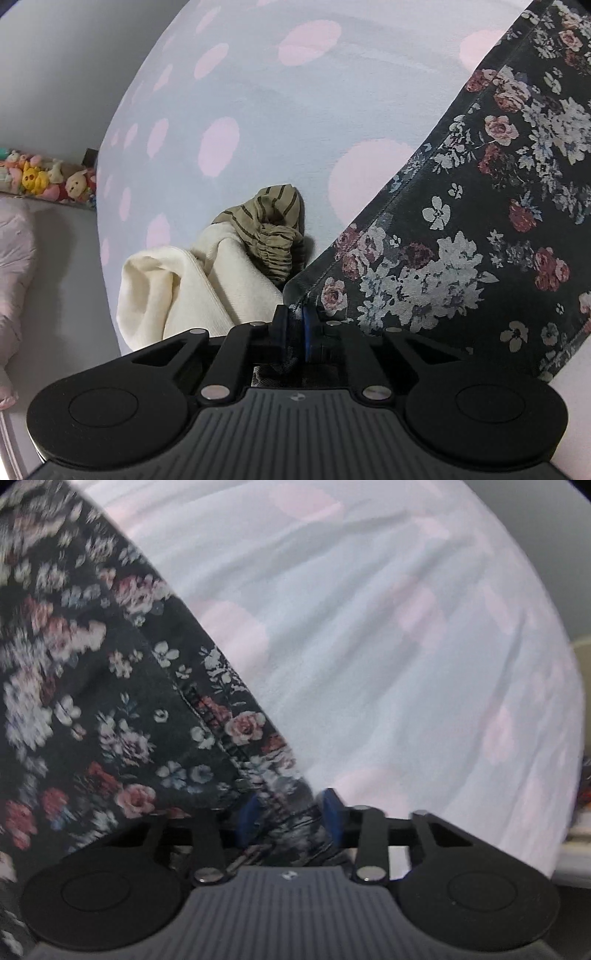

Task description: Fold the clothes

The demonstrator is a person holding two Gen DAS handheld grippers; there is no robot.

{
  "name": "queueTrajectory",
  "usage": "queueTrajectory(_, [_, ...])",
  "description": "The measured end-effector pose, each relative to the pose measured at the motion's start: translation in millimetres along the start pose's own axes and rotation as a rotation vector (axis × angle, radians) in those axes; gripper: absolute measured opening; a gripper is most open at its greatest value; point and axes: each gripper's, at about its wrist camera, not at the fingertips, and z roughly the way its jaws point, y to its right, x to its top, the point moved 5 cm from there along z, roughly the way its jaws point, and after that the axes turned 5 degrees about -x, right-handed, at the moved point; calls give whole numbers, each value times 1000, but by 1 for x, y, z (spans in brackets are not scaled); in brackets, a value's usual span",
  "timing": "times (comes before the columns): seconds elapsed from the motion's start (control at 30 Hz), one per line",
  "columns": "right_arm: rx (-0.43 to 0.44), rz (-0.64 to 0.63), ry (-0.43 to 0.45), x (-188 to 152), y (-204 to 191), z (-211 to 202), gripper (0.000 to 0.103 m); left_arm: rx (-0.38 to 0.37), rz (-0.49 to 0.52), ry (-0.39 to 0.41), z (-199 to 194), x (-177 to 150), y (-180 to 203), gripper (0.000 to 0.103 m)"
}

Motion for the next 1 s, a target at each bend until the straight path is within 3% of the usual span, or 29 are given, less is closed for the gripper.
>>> queueTrajectory(0.13, [7,29,-1,-4,-2,-6,17,28,-15,-4,-8,0,1,4])
queueTrajectory(0.17, [-16,29,7,-6,-2,-11,5,34,-22,-1,-13,0,0,3])
queueTrajectory(0.6, [-150,106,168,-37,0,-117,4,80,-136,130,-93,-16,-10,2])
queueTrajectory(0.8, [-181,175,207,-66,-8,-160,4,120,-216,254,-148,-50,-8,2])
queueTrajectory(1.0, [-189,259,263,-112,-41,-199,4,145,-307,362,-190,-101,5,2])
